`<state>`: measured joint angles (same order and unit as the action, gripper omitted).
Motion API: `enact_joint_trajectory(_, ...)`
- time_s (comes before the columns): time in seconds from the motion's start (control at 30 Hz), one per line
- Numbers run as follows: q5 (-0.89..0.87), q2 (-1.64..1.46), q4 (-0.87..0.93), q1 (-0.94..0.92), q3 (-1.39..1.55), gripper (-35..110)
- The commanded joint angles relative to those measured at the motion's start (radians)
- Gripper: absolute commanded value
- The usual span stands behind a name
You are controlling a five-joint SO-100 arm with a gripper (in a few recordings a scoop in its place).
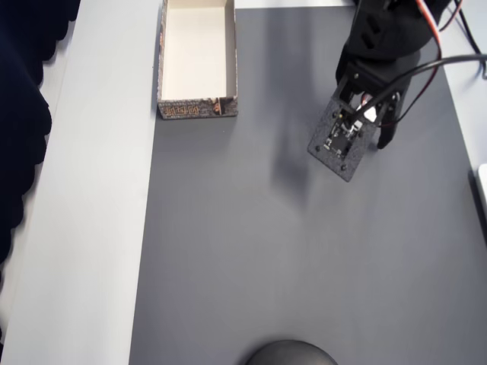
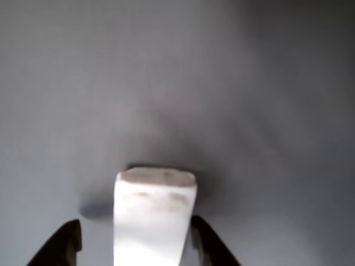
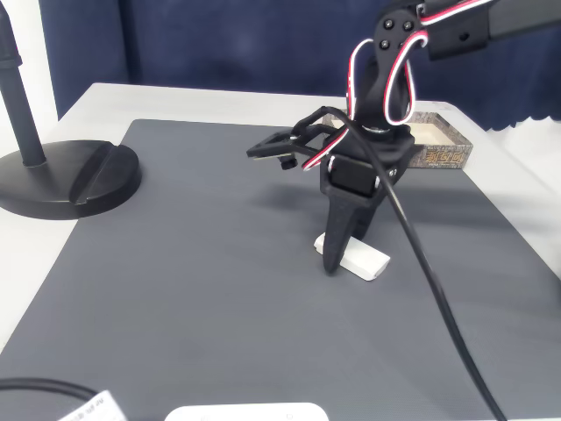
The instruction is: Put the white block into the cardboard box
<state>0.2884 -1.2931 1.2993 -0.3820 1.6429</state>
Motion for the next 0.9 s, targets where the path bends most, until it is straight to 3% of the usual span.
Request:
enact_joint_trajectory(0.0,-0.003,-0.005,-0.008,0.009,-0.034,27)
enact_joint_trajectory(0.87,0.101,-0.006,-0.008,0.011,0.029,23)
